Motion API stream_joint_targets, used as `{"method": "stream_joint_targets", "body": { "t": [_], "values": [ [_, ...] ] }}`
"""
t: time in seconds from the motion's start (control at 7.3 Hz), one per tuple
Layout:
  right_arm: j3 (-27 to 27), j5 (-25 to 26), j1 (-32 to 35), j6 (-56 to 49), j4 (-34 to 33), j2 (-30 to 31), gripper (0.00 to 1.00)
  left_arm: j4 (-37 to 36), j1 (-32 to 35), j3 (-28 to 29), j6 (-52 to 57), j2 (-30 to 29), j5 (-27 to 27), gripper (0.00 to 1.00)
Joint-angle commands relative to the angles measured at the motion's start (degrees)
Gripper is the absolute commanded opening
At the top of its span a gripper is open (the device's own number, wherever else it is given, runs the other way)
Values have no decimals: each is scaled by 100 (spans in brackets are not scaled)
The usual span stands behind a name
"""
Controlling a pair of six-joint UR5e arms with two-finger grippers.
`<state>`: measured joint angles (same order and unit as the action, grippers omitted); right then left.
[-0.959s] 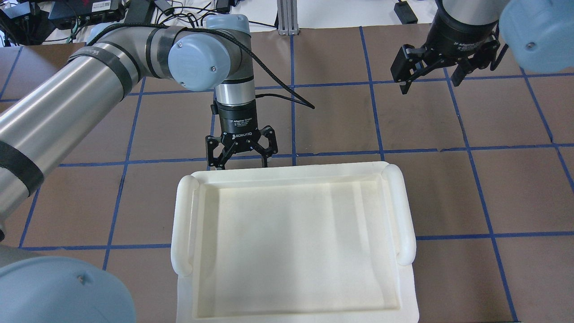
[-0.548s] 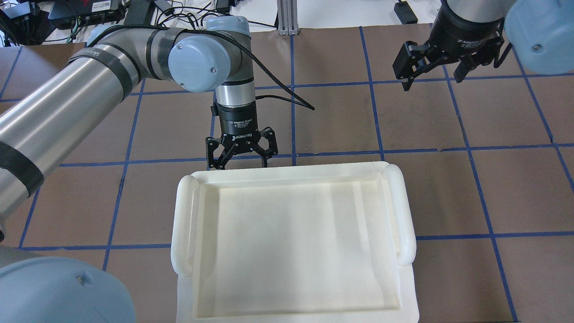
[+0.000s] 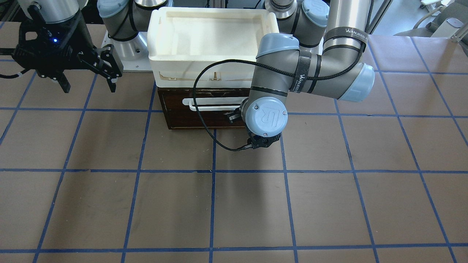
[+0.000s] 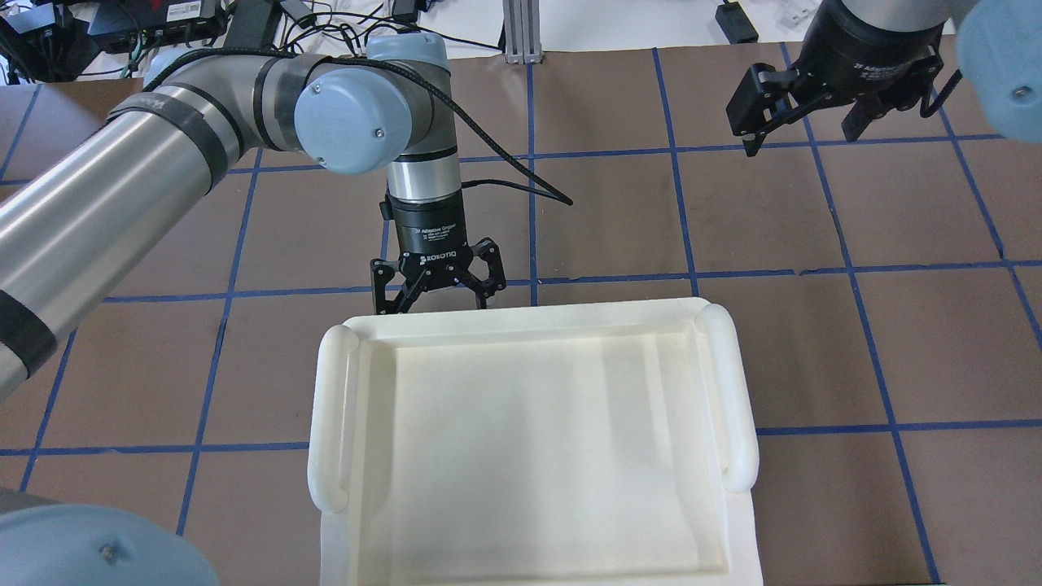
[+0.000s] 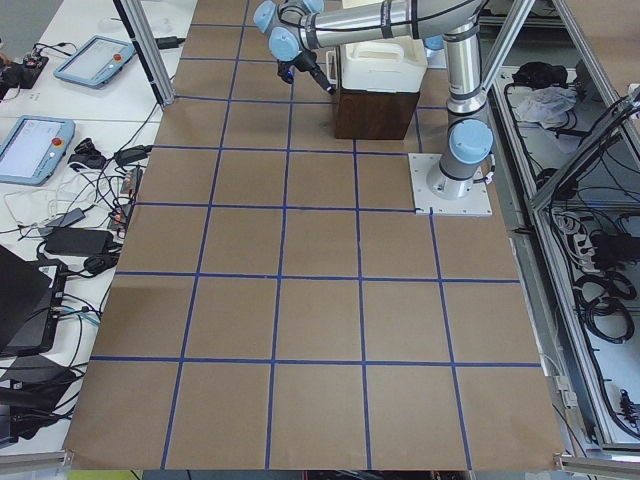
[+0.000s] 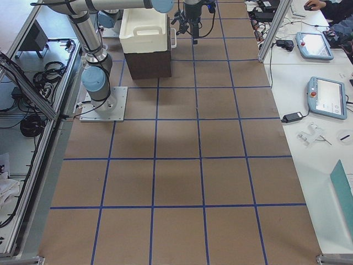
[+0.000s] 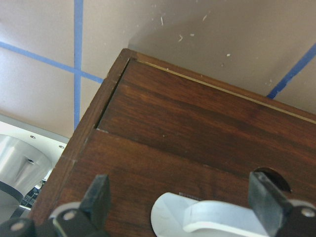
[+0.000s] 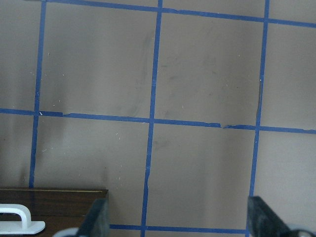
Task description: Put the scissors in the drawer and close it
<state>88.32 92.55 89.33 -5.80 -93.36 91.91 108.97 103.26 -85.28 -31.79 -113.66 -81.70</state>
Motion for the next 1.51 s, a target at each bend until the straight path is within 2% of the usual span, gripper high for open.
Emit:
{"method": "stream_joint_targets", "body": {
  "t": [0.0,0.41,0.55,0.82,1.1,1.23,1.37],
  "values": [
    [19,-8,-3,-1,46,11,100,-43,2,-77,6,10,-21,100],
    [89,-8,-12,-44,-7,11,100,-121,-16,19,76,-77,-222,100],
    [89,-8,-12,-36,-16,11,100,-435,-60,98,85,-34,-337,100],
    [89,0,-12,-44,-16,11,100,-518,-260,667,225,-8,-381,100],
    [89,0,-12,-53,19,20,100,-483,-848,758,2125,307,-530,100],
    [89,0,-12,-36,37,20,100,-509,-1112,802,2577,509,-853,100],
    [89,0,-12,-18,46,20,100,-526,-1297,819,3191,737,-900,100]
  ]
}}
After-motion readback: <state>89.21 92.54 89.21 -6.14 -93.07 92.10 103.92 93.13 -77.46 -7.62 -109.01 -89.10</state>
